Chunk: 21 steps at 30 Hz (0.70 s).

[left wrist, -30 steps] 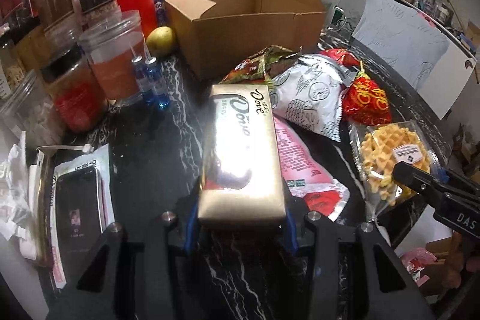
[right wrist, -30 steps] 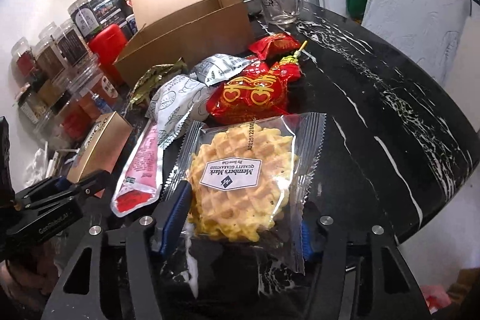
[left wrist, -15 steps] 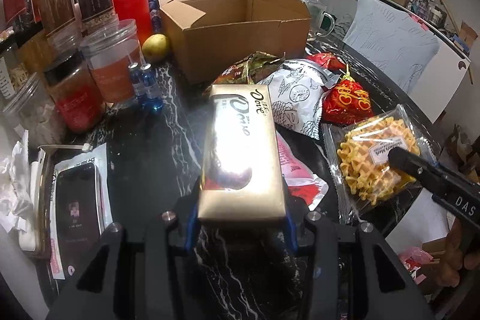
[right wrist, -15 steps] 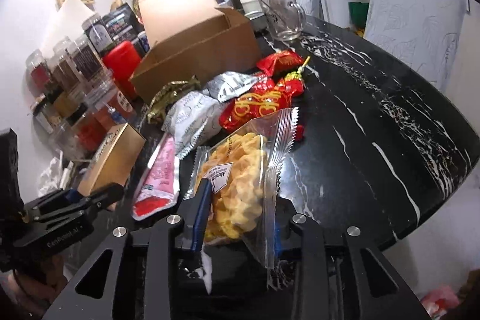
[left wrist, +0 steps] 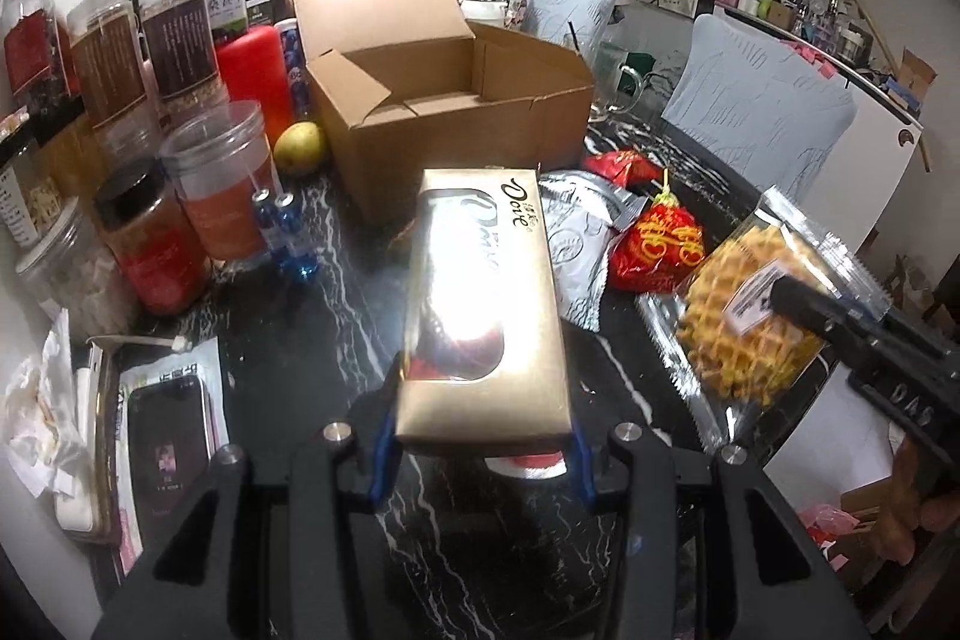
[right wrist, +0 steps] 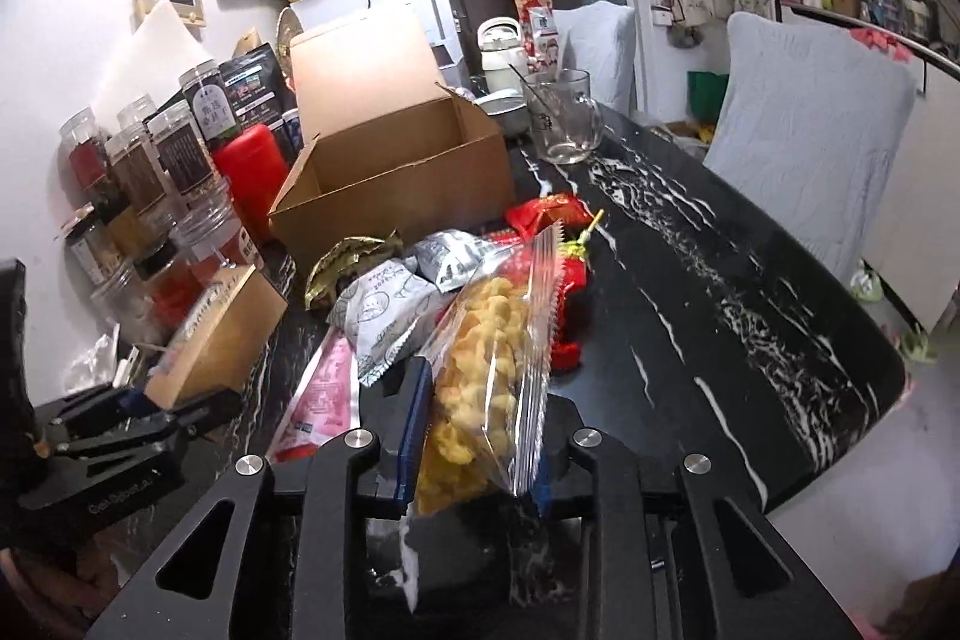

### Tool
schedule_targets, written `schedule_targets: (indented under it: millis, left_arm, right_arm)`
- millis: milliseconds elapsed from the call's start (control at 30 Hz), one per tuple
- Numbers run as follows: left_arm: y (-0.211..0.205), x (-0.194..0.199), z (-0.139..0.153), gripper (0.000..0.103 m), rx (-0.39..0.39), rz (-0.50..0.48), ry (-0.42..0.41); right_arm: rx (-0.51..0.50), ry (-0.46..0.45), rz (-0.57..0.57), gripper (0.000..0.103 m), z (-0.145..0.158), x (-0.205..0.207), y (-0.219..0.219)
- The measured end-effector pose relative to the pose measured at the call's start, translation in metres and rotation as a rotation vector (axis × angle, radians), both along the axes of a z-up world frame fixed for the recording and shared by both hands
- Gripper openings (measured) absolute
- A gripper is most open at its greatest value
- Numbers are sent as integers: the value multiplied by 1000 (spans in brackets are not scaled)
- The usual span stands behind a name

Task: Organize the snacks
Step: 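Close the left tool on the Dove box while the right tool grasps the waffle bag, then lift the Dove box with the left tool while the right tool carries the waffle toward the cardboard box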

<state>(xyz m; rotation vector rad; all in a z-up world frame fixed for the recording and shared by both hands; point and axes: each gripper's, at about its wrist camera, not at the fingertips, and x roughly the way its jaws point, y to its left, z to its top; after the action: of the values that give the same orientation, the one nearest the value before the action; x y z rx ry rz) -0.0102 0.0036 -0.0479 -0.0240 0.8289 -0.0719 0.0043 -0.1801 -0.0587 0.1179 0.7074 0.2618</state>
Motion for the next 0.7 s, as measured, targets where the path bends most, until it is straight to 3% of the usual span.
schedule_targets:
  millis: [200,700]
  left_arm:
    - [-2,1,7,44,-9,-11,-14]
    - [-9,2,48,44,1,-41,-86]
  right_arm:
    - [-17,-29,16,26,5,-6,5]
    - [-41,-127,45,26,51,-12,10]
